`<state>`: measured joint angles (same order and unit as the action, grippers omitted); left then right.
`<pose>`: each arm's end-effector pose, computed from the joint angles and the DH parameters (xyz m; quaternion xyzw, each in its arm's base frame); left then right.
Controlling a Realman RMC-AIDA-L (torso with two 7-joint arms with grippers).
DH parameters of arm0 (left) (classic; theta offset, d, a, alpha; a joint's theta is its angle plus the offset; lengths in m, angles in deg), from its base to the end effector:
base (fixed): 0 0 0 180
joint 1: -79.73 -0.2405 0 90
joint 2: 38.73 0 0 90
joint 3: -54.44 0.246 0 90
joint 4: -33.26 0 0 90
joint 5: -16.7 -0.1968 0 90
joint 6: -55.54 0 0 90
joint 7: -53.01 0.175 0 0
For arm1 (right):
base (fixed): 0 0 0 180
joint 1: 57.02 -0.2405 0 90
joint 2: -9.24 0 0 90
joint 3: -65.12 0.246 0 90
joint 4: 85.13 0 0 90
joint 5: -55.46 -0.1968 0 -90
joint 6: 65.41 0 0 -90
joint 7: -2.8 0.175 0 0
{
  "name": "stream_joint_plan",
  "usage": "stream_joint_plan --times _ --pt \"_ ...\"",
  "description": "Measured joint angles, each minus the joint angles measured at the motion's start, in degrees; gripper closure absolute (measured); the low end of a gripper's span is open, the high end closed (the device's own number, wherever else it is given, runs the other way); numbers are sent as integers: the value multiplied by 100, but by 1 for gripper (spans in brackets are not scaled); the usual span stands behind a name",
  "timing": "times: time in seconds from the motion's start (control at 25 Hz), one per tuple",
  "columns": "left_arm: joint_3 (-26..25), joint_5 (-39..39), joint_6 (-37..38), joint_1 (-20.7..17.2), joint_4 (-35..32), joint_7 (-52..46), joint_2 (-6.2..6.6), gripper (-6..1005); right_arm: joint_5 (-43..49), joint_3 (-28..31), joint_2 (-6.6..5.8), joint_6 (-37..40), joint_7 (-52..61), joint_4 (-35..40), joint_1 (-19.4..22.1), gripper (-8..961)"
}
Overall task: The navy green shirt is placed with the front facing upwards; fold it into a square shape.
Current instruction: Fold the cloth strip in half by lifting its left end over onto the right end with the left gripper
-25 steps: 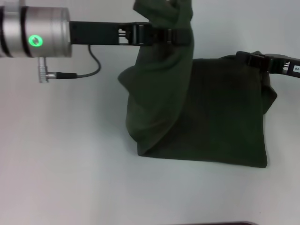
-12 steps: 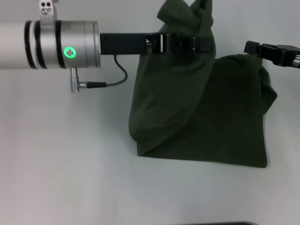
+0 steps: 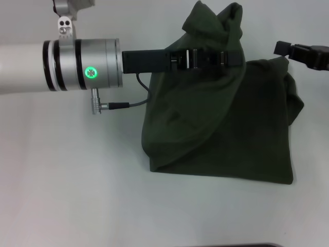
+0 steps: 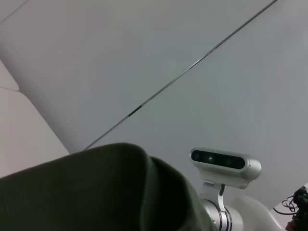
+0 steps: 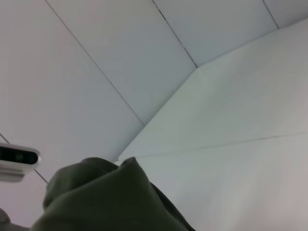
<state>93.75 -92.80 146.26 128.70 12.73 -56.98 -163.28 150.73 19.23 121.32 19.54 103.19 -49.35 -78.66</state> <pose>-0.1049 0.3280 -0.0914 0.8367 0.4204 0.3251 0.1324 0.2777 0.3260 0.0359 -0.8259 0.4228 0.3292 0.1755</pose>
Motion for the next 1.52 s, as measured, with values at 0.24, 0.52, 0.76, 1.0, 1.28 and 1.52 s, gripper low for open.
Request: stream_joint_plan --times 0.24,0.52,0.76,1.0,1.28,1.52 --pt "55 151 -249 31 344 231 -7 863 1 224 -87 124 -39 43 60 889" --pt "29 197 -537 199 796 535 -6 861 74 236 -118 210 -46 52 101 888" --pt "33 269 -740 244 954 656 -7 859 80 279 -116 265 -57 52 118 888" --pt "41 281 -802 260 961 662 -6 857 84 278 -101 306 -118 52 107 888" --pt "41 281 -819 362 1077 683 -6 855 208 352 -62 266 -124 57 66 888" --pt "33 281 -900 459 1223 734 -6 853 212 362 -70 258 -126 60 64 889"
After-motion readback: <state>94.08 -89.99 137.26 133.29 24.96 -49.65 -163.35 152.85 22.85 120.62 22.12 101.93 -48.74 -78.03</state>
